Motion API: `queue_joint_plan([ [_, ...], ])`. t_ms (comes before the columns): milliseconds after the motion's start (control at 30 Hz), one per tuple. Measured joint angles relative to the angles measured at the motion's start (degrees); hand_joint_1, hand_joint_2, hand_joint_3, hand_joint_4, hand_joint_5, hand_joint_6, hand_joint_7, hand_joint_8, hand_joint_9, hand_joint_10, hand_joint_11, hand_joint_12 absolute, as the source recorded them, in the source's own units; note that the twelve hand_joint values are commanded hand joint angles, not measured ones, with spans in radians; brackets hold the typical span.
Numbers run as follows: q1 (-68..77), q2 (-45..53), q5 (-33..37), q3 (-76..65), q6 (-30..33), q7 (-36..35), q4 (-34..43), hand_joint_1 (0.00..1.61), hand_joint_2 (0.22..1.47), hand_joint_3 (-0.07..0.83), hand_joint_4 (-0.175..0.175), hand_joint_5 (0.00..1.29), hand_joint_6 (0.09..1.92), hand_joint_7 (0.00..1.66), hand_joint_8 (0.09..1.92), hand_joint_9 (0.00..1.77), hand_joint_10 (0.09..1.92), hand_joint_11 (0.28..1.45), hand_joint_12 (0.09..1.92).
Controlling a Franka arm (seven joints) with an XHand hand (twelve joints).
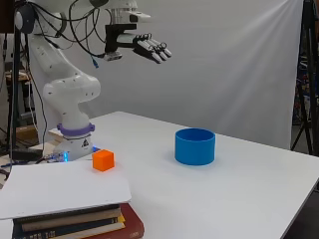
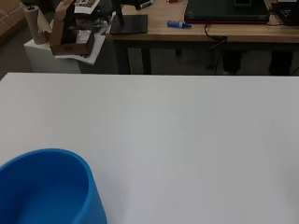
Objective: Teleoperate dual arm-hand system to pick and place objects
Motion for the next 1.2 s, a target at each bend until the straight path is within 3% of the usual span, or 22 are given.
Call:
queue_joint_plan([
  [100,0.07,-2.05,5.24,-0.1,1.37,1.1,-0.53,0.35,1.06,-0.005,-0.029,0.37,0.09,0.47,0.09,0.57,0.09,0.45,0.09],
  [200,-0.51,-2.22,7.38,-1.37,3.11,3.02,-1.54,0.36,1.04,-0.008,-0.001,0.36,0.09,0.38,0.09,0.47,0.09,0.43,0.09],
  [367,-2.08,-3.12,2.49,-4.18,8.59,7.99,-5.33,0.36,1.04,-0.005,0.022,0.37,0.09,0.36,0.09,0.46,0.09,0.43,0.09],
  [433,-2.48,-3.45,0.8,-3.37,10.21,9.69,-6.5,0.31,1.03,-0.005,0.062,0.32,0.09,0.38,0.09,0.48,0.09,0.46,0.09],
  [533,-3.42,-2.77,-2.84,-3.05,13.0,11.93,-8.38,0.28,1.02,-0.007,0.081,0.28,0.09,0.38,0.09,0.48,0.09,0.47,0.09],
  [767,-5.43,3.51,-16.06,-12.19,18.78,14.51,-11.29,0.28,1.02,-0.004,0.071,0.25,0.09,0.35,0.09,0.43,0.09,0.47,0.09],
  [1033,-5.65,11.95,-16.35,-22.98,30.02,14.78,-12.64,0.33,1.02,-0.003,0.061,0.21,0.09,0.31,0.09,0.38,0.09,0.45,0.09],
  [1200,-5.5,22.35,-13.14,-25.35,31.67,13.18,-7.8,0.34,1.01,-0.005,0.046,0.19,0.09,0.36,0.09,0.42,0.09,0.46,0.09],
])
